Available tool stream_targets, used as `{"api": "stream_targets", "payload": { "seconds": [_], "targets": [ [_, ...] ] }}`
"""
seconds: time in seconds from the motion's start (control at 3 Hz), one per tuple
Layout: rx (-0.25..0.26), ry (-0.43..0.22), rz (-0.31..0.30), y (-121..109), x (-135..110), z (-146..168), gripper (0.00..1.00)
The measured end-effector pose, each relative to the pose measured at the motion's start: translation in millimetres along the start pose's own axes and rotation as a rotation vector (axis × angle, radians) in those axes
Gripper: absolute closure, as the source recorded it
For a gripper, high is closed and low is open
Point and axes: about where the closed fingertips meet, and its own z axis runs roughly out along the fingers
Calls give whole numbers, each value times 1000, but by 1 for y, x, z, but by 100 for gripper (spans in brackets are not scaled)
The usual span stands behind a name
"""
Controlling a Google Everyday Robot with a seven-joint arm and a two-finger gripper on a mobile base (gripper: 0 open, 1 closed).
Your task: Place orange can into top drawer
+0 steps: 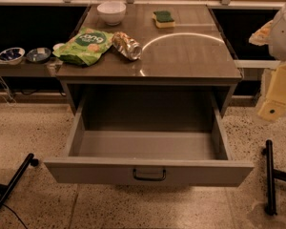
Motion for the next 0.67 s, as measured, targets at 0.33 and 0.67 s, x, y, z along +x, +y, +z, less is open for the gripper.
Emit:
{"api": "stream_targets", "payload": {
  "seconds": [0.33,0.67],
  "targets": [
    [2,-1,0,-1,-1,0,0],
    [-6,-22,-31,-18,-37,11,0]
  ]
}}
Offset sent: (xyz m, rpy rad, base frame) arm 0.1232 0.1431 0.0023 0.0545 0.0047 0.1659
